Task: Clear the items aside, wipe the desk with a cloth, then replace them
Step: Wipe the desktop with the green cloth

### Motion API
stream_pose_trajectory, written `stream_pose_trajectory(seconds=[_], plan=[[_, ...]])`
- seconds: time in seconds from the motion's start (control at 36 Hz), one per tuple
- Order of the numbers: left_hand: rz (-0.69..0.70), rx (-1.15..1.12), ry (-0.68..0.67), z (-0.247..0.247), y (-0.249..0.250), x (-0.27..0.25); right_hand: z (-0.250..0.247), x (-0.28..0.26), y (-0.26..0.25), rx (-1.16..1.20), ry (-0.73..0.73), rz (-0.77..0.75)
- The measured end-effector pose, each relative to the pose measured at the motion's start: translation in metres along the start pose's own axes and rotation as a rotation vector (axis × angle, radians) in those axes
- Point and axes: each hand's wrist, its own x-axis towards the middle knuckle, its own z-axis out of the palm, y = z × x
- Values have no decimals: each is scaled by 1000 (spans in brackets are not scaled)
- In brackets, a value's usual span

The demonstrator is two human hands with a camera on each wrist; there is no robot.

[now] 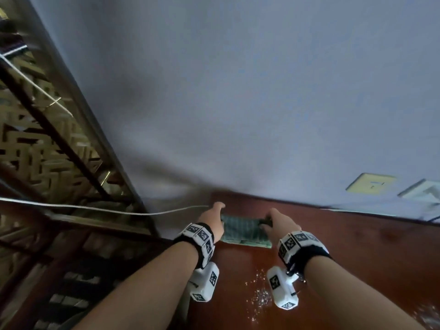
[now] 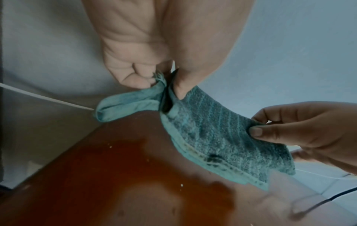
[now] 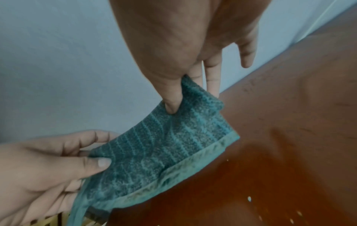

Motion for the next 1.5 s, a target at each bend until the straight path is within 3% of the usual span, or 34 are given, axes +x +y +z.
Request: stream_pose_trajectory(seconds=[0.31,0.42,0.5,0.58,0.69,0.89,1.06,1.25,1.5], plan=[[-62,25,64,-9,3,53,11,63,-2,192,-17,25],[-21,12,153,-14,-6,61,14,76,-10,265,6,18],[35,123,215,-14,-16,61,17,81,-13,164,83,-8],[45,275,165,-10,-19,53,19,78,-14,30,160,-181],[6,278,109,2,-21,35,21,75,-20,-198,52,-442],[-177,238,26,17,-42,18,26,85,-49,-197,-55,-689],[-311,88,-38,18,-68,13,51,91,-51,-360,-250,-659],[-273,24,-94,18,-64,14,72,75,-40,-395,-258,-592],[-271,15,-190,24,-80,17,71,56,-28,-425,-322,-690]])
